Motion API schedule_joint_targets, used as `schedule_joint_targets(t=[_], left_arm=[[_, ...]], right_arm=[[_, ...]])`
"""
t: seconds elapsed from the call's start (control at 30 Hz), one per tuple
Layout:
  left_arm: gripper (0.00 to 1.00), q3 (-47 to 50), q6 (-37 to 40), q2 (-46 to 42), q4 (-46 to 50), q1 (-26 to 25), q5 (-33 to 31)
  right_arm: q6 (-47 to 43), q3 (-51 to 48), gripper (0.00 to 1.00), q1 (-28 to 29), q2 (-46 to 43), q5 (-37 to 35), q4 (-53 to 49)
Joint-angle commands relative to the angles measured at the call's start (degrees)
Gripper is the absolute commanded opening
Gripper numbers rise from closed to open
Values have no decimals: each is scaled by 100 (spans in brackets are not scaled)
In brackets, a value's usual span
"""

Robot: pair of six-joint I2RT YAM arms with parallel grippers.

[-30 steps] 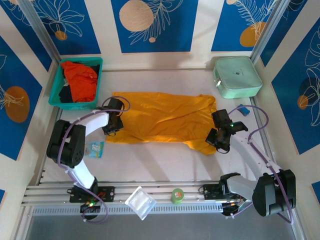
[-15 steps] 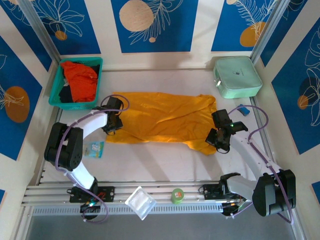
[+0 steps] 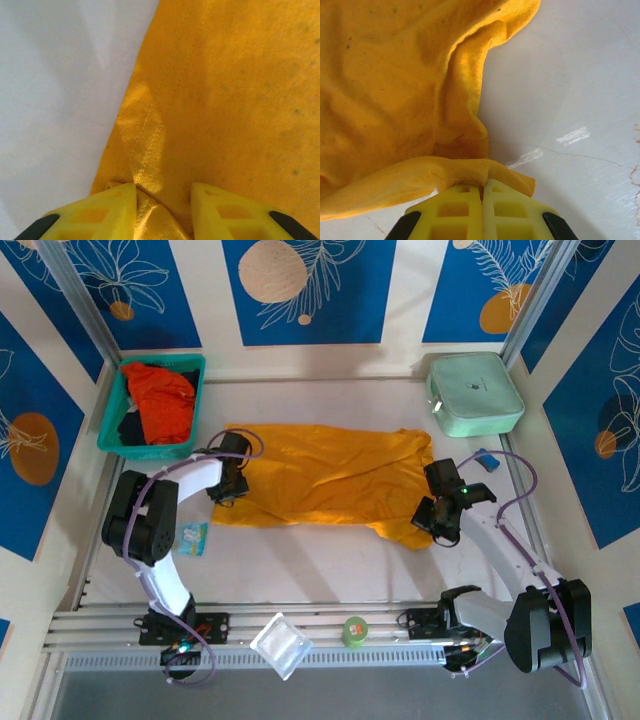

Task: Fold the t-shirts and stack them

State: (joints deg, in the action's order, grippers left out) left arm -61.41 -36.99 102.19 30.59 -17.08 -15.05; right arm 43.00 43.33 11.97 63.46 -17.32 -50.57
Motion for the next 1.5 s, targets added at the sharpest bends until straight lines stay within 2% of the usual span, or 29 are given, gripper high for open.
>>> schedule_joint_targets(t=[0.0,0.3,0.43,0.67,0.77,0.8,0.93,1.1,1.23,1.47], left_arm=[[31,-61,30,34,34,34,2],[15,134,34,-332,192,30,-18],[1,257,41,-439,211,37,1],[0,445,43,-716,109,37,219],[0,408,120,-869,123,26,484],[3,357,177,-885,144,18,653],[31,127,293,-823,359,-170,1201],[52,255,72,-1002,561,-588,1561],[61,484,-186,-1136,264,-682,1842],[63,226,-283,-734,104,-804,1997]], right_arm=[[-38,-62,0,-19,-62,150,-98],[-46,-70,0,-23,-53,177,-67],[-46,-84,0,-19,-53,179,-47],[-55,-64,0,-30,-44,211,-91],[-14,-107,0,-15,-53,436,-155],[10,-142,0,10,-53,530,-179],[176,-238,0,308,-64,493,-228],[186,-163,0,332,-25,336,-304],[237,-121,0,298,-55,238,-367],[423,-143,0,20,-624,-44,-502]])
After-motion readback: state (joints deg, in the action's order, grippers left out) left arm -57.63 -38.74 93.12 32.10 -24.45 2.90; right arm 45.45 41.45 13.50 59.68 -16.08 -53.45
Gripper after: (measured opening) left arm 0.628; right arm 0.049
